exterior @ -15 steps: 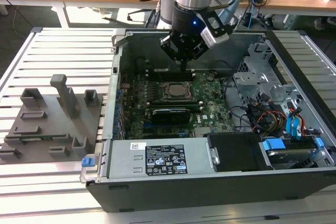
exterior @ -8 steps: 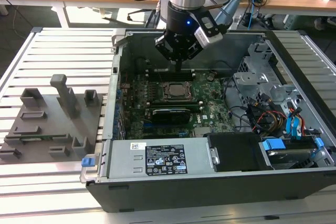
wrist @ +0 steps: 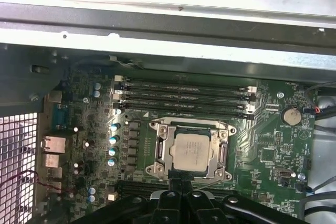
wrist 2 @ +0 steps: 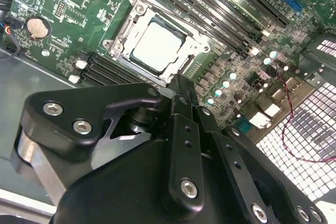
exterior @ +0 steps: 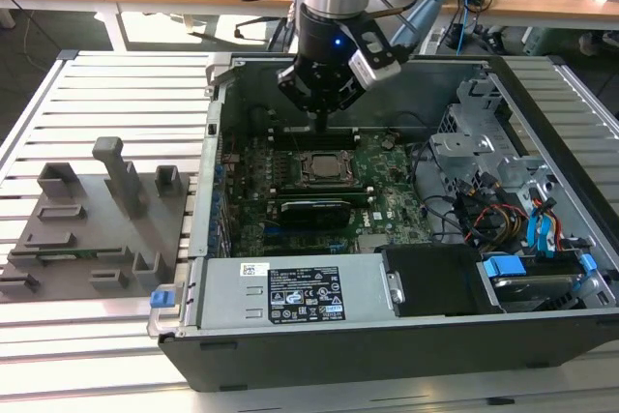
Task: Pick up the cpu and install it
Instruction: 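Install the first cpu locking lever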
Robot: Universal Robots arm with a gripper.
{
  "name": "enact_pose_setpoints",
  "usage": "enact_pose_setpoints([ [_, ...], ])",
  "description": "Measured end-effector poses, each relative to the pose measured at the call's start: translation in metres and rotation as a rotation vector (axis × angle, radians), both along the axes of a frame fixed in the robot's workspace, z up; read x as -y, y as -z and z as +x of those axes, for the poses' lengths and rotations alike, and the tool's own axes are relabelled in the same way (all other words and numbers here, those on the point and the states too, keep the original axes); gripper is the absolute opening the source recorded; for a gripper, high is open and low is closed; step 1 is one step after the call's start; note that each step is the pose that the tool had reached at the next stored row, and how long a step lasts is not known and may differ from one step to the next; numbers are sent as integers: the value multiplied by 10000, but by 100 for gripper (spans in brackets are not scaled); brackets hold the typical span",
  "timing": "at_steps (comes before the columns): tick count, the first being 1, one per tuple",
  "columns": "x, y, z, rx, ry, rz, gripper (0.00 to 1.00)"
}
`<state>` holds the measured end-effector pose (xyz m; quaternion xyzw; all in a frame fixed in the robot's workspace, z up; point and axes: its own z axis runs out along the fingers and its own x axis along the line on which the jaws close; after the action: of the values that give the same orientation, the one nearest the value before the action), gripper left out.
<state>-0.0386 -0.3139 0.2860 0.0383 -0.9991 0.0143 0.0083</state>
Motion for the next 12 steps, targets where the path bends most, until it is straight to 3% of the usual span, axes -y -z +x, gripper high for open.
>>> enact_pose_setpoints([
  [12,-13,11,-75,0,1,0,11],
])
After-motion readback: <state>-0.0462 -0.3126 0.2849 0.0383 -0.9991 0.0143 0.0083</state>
